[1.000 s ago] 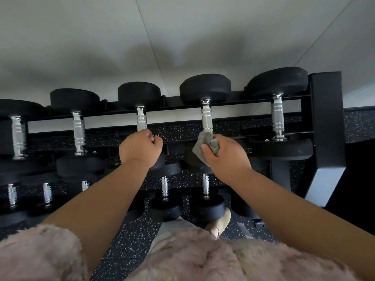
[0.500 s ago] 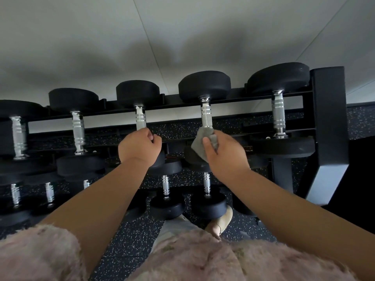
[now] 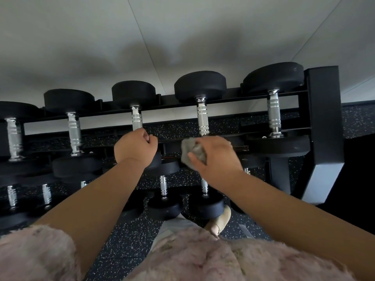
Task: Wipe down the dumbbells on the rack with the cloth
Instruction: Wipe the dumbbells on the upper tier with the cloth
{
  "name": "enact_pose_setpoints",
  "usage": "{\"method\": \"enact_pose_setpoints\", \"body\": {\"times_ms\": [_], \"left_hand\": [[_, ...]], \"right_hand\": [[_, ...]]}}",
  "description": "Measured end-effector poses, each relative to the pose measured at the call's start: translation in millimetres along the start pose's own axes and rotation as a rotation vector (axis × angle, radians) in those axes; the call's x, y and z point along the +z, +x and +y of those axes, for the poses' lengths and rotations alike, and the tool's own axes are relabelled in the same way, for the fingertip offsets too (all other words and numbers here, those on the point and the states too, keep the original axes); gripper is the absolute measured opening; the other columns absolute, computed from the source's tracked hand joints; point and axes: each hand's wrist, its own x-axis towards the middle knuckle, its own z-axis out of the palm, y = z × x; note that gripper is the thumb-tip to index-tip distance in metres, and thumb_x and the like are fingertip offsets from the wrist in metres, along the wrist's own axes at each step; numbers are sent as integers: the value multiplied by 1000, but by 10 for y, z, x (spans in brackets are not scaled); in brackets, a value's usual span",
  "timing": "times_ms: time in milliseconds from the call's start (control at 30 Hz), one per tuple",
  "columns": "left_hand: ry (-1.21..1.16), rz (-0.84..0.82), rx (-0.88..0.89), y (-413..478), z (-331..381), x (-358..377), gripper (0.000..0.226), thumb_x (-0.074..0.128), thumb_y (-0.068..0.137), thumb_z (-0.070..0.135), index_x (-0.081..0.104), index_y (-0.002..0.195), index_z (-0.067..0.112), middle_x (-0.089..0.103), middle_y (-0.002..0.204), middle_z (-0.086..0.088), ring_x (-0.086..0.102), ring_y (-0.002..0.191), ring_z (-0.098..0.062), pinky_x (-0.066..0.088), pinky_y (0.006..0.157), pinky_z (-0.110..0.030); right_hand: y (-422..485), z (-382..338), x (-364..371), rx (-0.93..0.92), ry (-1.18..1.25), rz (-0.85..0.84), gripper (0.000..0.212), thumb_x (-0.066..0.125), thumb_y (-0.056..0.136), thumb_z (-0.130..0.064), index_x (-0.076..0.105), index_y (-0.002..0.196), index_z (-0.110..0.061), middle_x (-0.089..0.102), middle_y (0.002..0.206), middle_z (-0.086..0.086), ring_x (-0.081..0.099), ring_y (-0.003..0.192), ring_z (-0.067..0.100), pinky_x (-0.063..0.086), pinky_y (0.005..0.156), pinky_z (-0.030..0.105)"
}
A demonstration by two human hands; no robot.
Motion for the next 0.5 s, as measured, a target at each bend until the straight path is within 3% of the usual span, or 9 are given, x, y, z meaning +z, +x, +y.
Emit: {"method": "enact_pose_setpoints", "body": {"times_ms": [100, 200, 367, 500], "left_hand": [[26, -2, -8, 0, 7, -6, 27, 51, 94, 45, 60, 77, 26, 61, 69, 7, 56, 64, -16, 42, 58, -30], [8, -12, -24, 3, 6, -17, 26, 51, 93, 45, 59, 77, 27, 61, 69, 8, 55, 63, -14, 40, 57, -29], [-14, -14, -10, -3, 7, -18, 26, 52, 92, 42, 56, 73, 25, 60, 67, 6, 55, 63, -16, 42, 56, -29], [0, -21, -11, 5, -1, -16, 26, 51, 92, 41, 55, 73, 24, 59, 66, 6, 55, 63, -16, 43, 56, -29]], "right_hand": [[70, 29, 178, -275, -210, -4, 45, 58, 93, -55, 65, 127, -27, 66, 124, -11, 60, 115, 14, 39, 111, 35], [113, 195, 111, -334, -204, -95, 53, 69, 88, -55, 59, 134, -31, 64, 129, -16, 58, 119, 8, 42, 111, 37], [-11, 395, -136, -15, 97, -45, 42, 67, 90, -56, 60, 129, -41, 62, 111, -25, 58, 103, -1, 53, 95, 28], [63, 224, -46, 25, -6, -17, 29, 57, 94, -57, 64, 112, -36, 63, 96, -18, 60, 89, 6, 57, 82, 31]]}}
